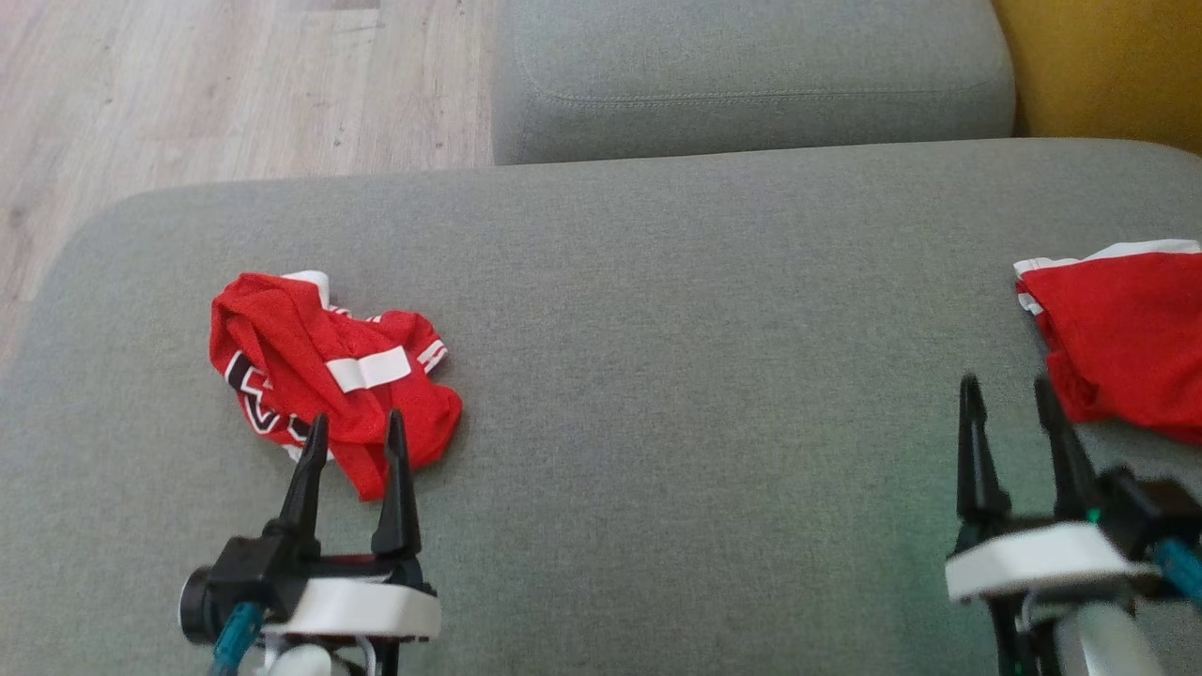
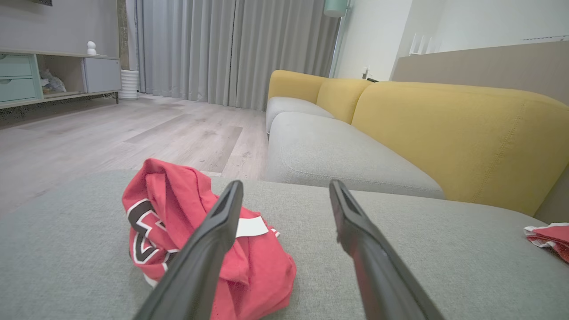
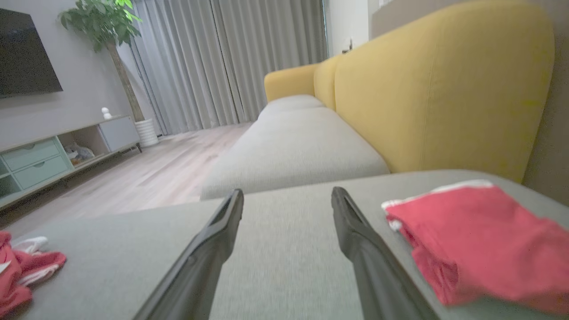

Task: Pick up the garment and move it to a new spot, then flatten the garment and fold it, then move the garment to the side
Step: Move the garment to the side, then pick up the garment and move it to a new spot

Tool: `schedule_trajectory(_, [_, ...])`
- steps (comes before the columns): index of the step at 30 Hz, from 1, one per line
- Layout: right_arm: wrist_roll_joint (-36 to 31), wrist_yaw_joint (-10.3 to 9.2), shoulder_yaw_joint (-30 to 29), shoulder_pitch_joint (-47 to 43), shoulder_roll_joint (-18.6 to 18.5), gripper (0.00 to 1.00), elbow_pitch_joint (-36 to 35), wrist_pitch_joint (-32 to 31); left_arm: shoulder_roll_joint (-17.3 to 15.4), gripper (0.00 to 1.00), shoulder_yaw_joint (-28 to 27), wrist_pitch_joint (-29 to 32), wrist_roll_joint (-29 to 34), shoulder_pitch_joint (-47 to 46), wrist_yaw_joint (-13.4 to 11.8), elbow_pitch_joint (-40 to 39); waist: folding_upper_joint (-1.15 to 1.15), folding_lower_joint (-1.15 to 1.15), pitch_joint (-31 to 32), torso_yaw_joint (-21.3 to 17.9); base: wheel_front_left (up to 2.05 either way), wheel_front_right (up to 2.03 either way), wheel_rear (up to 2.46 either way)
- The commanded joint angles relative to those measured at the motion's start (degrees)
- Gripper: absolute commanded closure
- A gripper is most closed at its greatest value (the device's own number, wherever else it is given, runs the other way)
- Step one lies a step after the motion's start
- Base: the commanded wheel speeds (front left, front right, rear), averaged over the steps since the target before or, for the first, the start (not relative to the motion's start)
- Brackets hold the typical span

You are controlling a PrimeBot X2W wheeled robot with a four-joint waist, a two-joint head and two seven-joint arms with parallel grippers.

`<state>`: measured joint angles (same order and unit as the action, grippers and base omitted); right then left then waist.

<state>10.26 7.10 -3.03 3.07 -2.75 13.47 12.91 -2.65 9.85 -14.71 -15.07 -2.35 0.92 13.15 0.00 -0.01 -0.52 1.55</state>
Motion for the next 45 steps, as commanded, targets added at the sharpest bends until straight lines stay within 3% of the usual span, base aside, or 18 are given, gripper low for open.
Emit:
schedule_trajectory(1, [0.3,0.39,1.5,0.4,-0.1,0.0,-1.3,1.1,-0.2,0.0,-2.2,-0.3,-0.2,-1.1,-0.6,-1.6,0.0,0.01,0.1,-0.1,0.0,0.0,0.0])
schedule_trajectory(26, [2.9,0.39,2.9,-4.2,-0.1,0.0,-4.3,2.1,-0.2,0.0,-2.7,-0.3,-1.0,0.7,-1.2,-1.7,0.0,0.01,1.2,0.1,0.0,0.0,0.0])
schedule_trajectory(45, [4.0,0.39,9.8,-6.2,-0.1,0.0,-4.5,2.1,-0.2,0.0,-2.6,-0.3,0.1,1.6,-1.2,-1.3,0.0,0.01,2.8,10.6,0.0,0.0,0.0])
